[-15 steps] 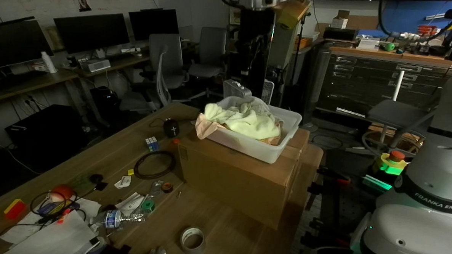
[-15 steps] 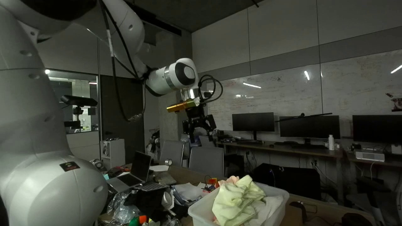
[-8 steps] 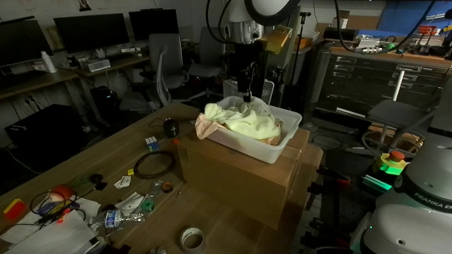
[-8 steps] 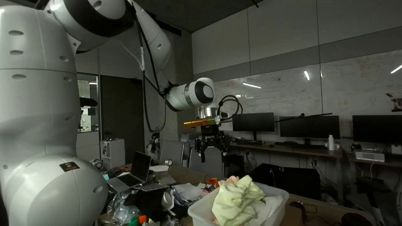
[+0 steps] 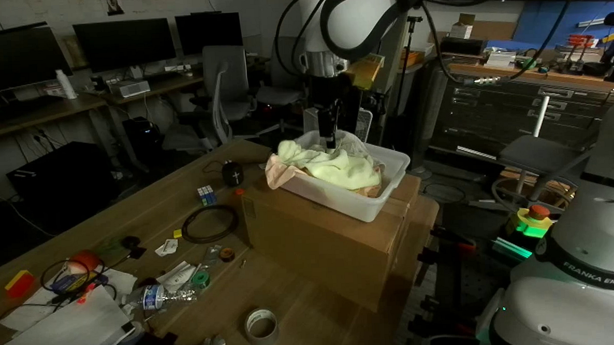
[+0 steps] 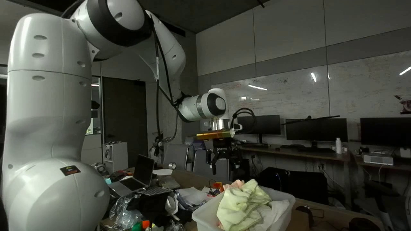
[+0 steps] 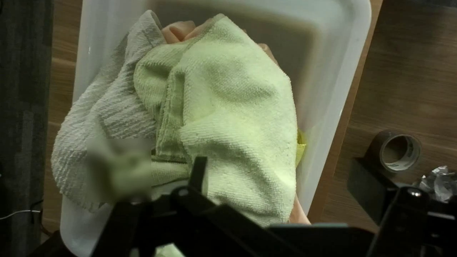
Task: Remove all the objects from the white bowl
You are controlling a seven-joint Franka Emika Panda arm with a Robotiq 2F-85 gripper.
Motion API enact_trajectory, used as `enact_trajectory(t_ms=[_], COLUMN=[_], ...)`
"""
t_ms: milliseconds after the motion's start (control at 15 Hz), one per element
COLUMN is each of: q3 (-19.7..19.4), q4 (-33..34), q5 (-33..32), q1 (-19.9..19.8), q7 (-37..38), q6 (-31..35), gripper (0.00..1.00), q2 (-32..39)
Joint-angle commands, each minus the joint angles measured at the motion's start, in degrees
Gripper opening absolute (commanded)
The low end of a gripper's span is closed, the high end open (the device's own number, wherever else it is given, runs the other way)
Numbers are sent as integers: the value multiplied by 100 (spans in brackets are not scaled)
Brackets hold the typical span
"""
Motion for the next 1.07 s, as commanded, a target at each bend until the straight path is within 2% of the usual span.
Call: enact_trajectory(t_ms=[0,533,1000], q3=[-59,-293,-256], q4=[272,768,1211], q5=[-66,-440,-237], q1=[-61,-164,-310], q7=[-109,18,-486], q6=[364,480,318], gripper=[100,100,100], q2=[431,1348,1988])
